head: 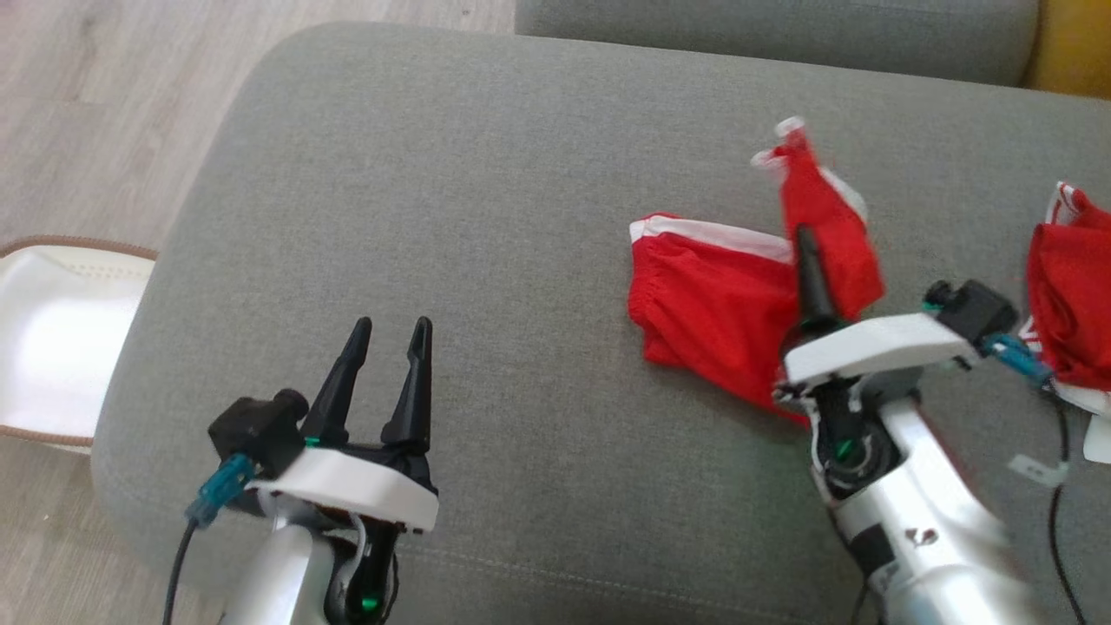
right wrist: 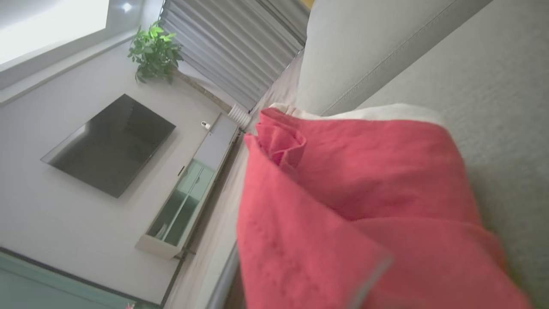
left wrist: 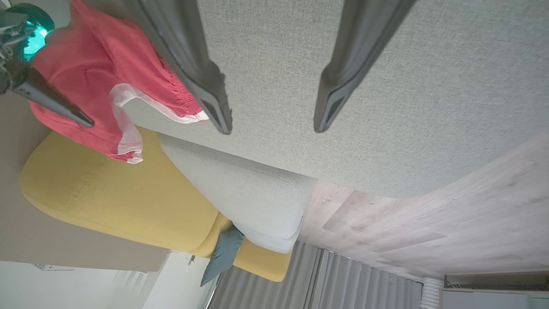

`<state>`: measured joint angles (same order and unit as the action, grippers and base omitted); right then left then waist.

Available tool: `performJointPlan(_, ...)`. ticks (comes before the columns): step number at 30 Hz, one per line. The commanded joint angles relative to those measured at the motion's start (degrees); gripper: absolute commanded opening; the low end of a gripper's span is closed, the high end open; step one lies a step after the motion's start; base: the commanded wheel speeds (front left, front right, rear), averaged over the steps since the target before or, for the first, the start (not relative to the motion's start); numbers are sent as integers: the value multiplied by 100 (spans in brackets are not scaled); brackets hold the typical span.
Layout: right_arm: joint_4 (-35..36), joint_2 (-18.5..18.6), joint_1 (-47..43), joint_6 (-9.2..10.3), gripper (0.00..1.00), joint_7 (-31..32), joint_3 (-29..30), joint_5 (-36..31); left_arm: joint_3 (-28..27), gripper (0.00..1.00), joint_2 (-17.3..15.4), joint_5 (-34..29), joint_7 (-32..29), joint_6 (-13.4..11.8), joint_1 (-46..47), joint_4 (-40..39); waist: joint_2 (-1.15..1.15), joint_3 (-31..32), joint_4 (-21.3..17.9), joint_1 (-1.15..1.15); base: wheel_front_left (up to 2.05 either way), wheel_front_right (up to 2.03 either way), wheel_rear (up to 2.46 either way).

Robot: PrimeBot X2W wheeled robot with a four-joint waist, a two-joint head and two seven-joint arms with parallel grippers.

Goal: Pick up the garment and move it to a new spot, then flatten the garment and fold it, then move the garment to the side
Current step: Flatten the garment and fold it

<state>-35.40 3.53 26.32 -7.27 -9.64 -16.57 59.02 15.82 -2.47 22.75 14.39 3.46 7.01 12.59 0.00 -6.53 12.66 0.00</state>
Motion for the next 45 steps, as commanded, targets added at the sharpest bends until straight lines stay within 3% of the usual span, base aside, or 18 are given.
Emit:
performJointPlan(1, 227, -65, 118, -22, 0, -42, -175, 33, -170, 100, -41, -39, 61, -25, 132, -180, 0, 22, 29, 0, 0, 0, 0)
performJointPlan(12, -91, -65, 131, -22, 0, -167, -1188, 304, -82, 100, -41, -42, 61, -54, 66, -162, 0, 99, 213, 0, 0, 0, 0)
performJointPlan(13, -125, -65, 150, -22, 93, -187, -1276, 328, -79, 100, -41, -42, 61, -54, 61, -159, 0, 100, 226, 0, 0, 0, 0)
performJointPlan(14, -147, -65, 164, -22, 100, -204, -1358, 387, -75, 100, -41, -42, 61, -55, 57, -156, 0, 102, 239, 0, 0, 0, 0)
performJointPlan(28, -929, -65, 516, -22, 100, 210, -2874, 1059, -37, 100, -41, -10, 61, -81, 66, -143, 0, 40, 314, 0, 0, 0, 0)
performJointPlan(35, -936, -65, 664, -22, 100, 237, -3432, 1496, -77, 100, -41, 1, 61, -121, 65, -126, 0, 59, 171, 0, 0, 0, 0)
performJointPlan(41, -744, -65, 862, -22, 100, -105, -3592, 1426, -146, 100, -41, -19, 61, -123, 57, -159, 0, 114, -48, 0, 0, 0, 0)
performJointPlan(45, -790, -40, 1086, -22, 100, -425, -3474, 938, -217, 100, -41, -33, 61, -136, 57, -288, 0, 177, -259, 0, 0, 0, 0)
